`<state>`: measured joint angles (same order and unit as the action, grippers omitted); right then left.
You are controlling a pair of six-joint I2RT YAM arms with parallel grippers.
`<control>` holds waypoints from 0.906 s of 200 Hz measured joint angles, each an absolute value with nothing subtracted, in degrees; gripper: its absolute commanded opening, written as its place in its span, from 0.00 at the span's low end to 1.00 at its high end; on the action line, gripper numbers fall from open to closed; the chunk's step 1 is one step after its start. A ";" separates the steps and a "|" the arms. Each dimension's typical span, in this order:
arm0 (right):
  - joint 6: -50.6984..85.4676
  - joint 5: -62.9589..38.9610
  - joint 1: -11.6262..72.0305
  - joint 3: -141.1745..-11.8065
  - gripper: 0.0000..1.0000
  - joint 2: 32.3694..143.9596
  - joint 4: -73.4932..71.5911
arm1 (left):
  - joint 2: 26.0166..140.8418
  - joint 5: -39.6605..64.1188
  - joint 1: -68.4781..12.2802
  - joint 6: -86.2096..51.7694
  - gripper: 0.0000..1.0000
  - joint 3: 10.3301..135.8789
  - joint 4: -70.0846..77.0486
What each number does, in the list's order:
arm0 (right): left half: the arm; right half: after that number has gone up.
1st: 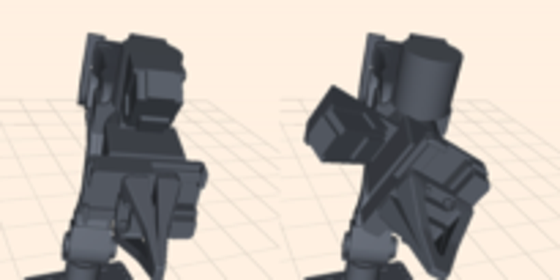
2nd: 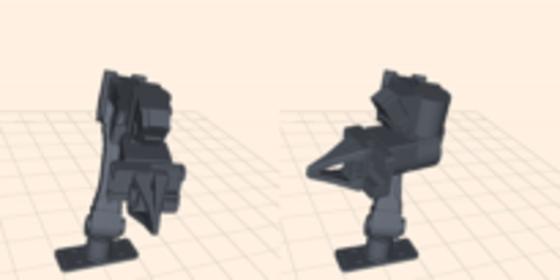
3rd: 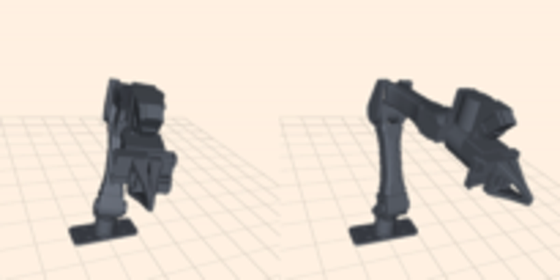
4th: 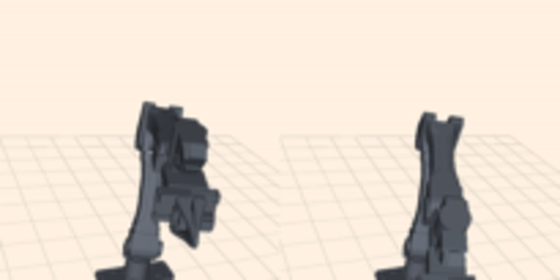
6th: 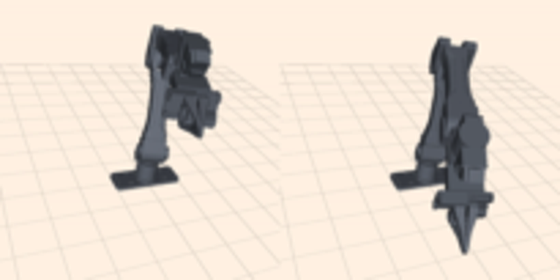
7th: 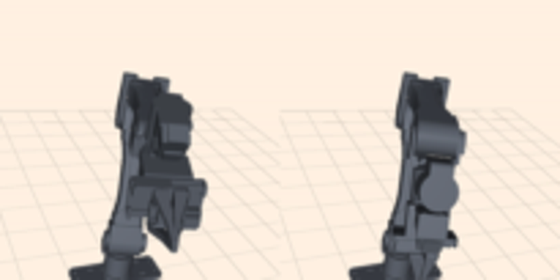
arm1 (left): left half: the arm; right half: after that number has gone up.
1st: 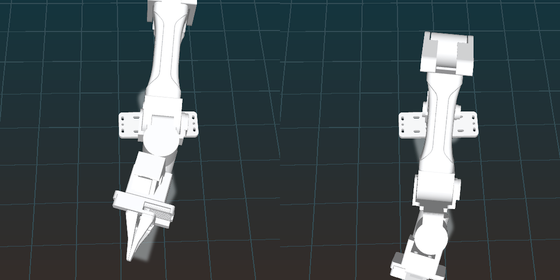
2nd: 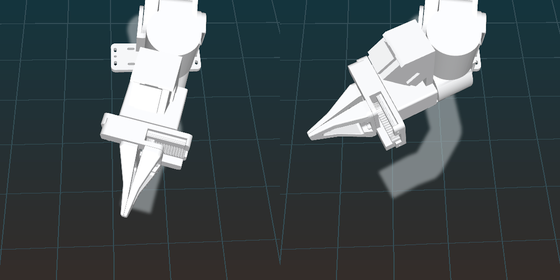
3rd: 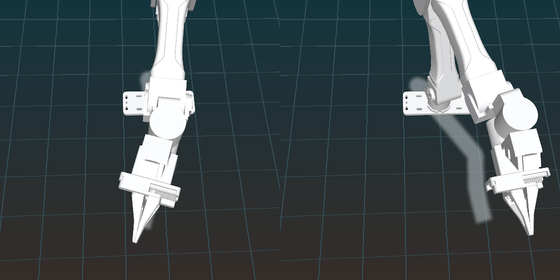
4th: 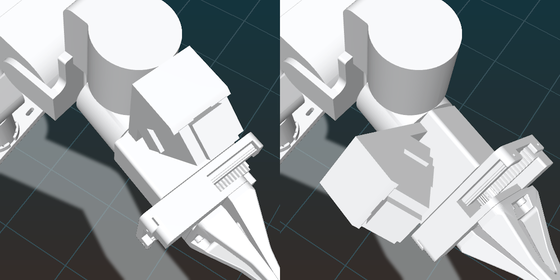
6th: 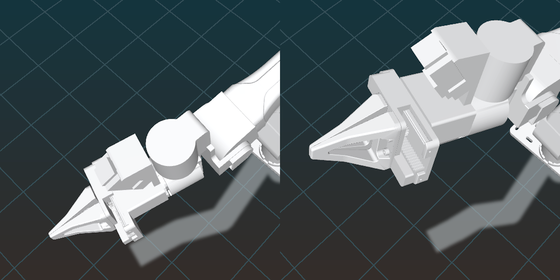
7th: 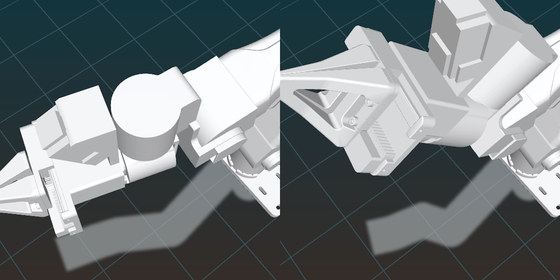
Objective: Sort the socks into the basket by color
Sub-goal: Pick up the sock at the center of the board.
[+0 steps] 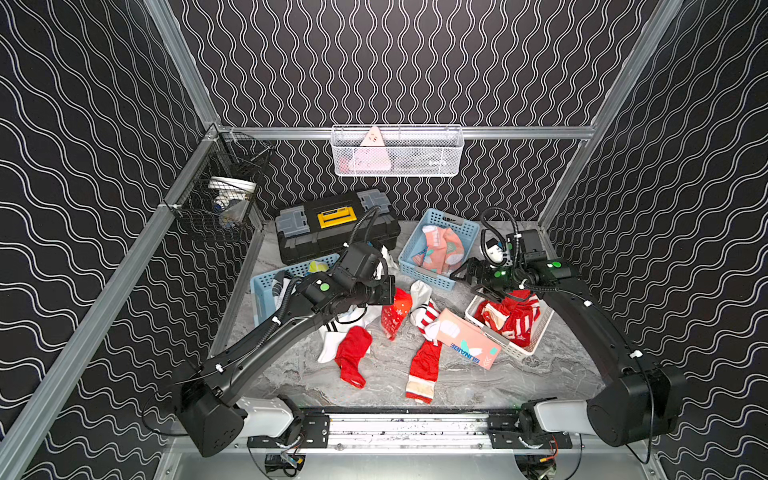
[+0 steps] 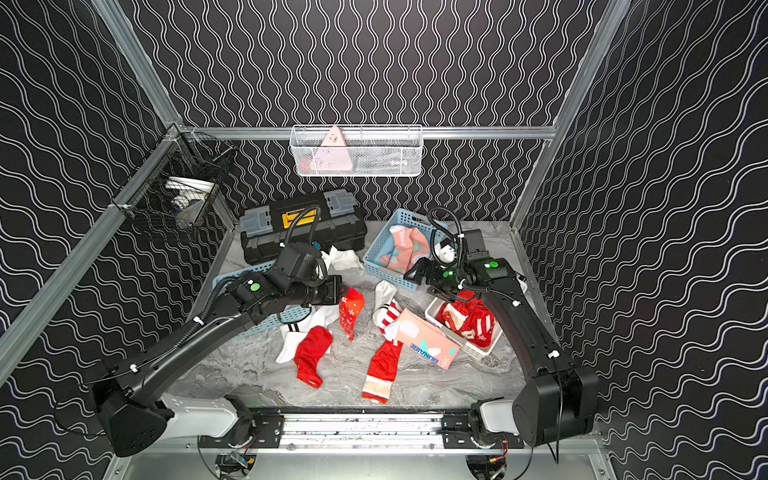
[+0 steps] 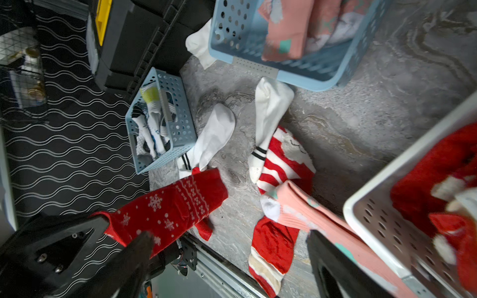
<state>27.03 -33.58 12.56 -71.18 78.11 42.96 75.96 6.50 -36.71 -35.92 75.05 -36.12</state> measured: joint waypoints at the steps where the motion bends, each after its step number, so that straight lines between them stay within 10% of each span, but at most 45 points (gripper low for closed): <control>1: 27.14 -33.78 12.56 -71.16 0.94 78.11 42.87 | 75.96 6.59 -36.71 -35.92 0.00 75.09 -36.05; 181: 41.71 -59.77 18.59 -63.24 0.93 80.31 16.51 | 83.57 19.46 -36.71 -44.25 0.00 84.40 -14.48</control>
<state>41.71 -59.77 18.59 -63.24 80.31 16.51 83.57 19.46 -36.71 -44.25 84.40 -14.48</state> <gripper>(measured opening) 0.967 0.070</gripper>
